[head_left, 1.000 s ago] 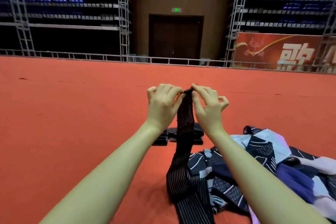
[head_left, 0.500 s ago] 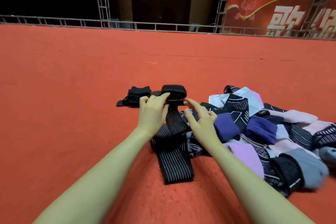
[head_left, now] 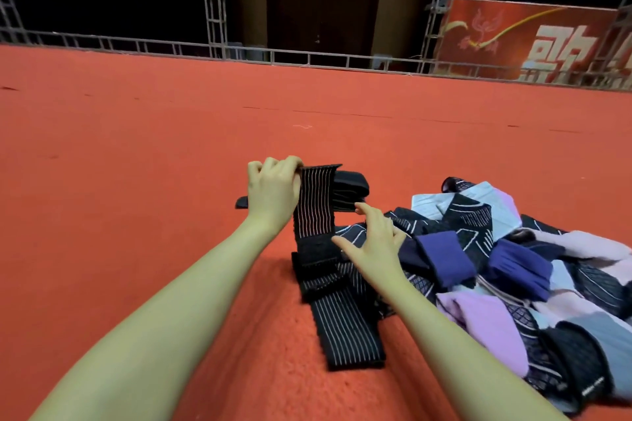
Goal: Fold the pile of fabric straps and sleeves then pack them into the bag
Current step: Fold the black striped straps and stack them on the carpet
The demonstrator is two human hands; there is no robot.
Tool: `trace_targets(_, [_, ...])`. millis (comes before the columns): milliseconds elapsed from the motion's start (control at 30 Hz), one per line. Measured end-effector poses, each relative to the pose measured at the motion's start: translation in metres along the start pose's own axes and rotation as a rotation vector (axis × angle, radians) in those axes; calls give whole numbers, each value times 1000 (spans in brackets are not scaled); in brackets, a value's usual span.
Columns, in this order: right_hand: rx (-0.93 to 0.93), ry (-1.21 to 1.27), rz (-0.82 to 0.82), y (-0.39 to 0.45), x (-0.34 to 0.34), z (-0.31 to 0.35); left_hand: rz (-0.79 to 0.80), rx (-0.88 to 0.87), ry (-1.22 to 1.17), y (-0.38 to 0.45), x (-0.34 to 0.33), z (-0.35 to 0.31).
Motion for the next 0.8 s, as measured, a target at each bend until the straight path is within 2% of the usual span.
trace_targets(167, [-140, 15, 110, 41, -27, -3, -20, 0, 12, 24, -16, 18])
trace_targets(267, [-137, 80, 194, 68, -47, -6, -29, -5, 16, 34, -33, 31])
trace_targets(533, [-116, 188, -16, 137, -83, -20, -65, -33, 11, 56, -72, 63])
trace_targets(800, [-224, 103, 20, 126, -76, -41, -67, -26, -72, 31, -77, 64])
Point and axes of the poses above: each hand's wrist, its own y-axis towards the middle knuckle, its own x-axis out of the back of the hand, z = x × y, the point moved 3 cm from there along y, towards the middle knuckle, and after that the axes turned 2 degrees about x, right-handed, at the moved point
